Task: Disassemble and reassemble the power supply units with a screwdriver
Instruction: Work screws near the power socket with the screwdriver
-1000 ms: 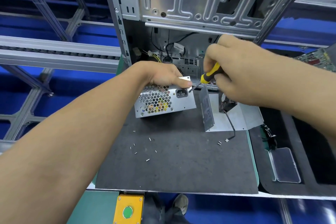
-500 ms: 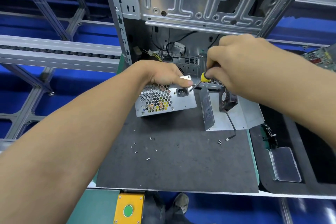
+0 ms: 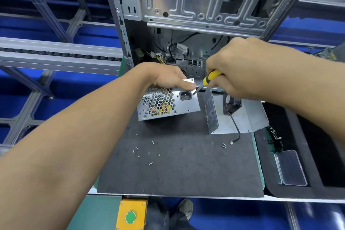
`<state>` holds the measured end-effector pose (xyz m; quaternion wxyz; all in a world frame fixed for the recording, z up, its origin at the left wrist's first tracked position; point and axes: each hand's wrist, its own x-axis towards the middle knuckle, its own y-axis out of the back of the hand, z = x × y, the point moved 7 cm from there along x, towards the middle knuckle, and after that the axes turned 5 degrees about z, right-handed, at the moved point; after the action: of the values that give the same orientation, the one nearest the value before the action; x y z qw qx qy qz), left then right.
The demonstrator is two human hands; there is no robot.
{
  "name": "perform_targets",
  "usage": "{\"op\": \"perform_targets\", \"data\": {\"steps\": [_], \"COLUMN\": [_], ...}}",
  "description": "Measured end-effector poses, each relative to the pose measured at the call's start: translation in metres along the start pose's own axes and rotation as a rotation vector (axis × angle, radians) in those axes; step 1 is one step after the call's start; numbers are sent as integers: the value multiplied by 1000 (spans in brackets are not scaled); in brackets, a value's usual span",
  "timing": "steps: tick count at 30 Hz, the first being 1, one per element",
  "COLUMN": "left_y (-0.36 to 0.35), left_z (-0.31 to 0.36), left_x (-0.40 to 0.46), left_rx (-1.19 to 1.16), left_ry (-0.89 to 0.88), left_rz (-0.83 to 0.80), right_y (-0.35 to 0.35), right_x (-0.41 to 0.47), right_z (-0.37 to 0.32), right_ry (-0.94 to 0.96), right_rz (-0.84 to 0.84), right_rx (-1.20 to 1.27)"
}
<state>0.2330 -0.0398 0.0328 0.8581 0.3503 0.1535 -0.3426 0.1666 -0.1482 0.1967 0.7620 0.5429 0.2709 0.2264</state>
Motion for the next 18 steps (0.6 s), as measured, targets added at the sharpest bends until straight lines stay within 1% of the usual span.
{"op": "perform_targets", "data": {"steps": [5,9,11,14,15,16,18], "left_y": [0,4,8,18,17,11,-7], "left_z": [2,3,7,16,17,16,8], "left_x": [-3,-5,-11,-35,-46,-57,-71], "left_rx": [4,45,121,221,286,377,650], "left_ry": [23,32,-9,-157,-202,-228,-185], "left_rz": [2,64,178,499,566,576,529], "right_y": [3,1,2,3,4,3,3], "right_x": [6,9,10,10,9,9,7], "right_z": [-3,1,4,12,14,16,17], "right_ry": [-15,-43,-67,-113,-121,-128,-126], "right_rz": [12,6,2,-29,-38,-42,-38], "right_rx": [33,84,136,224,247,268,300]}}
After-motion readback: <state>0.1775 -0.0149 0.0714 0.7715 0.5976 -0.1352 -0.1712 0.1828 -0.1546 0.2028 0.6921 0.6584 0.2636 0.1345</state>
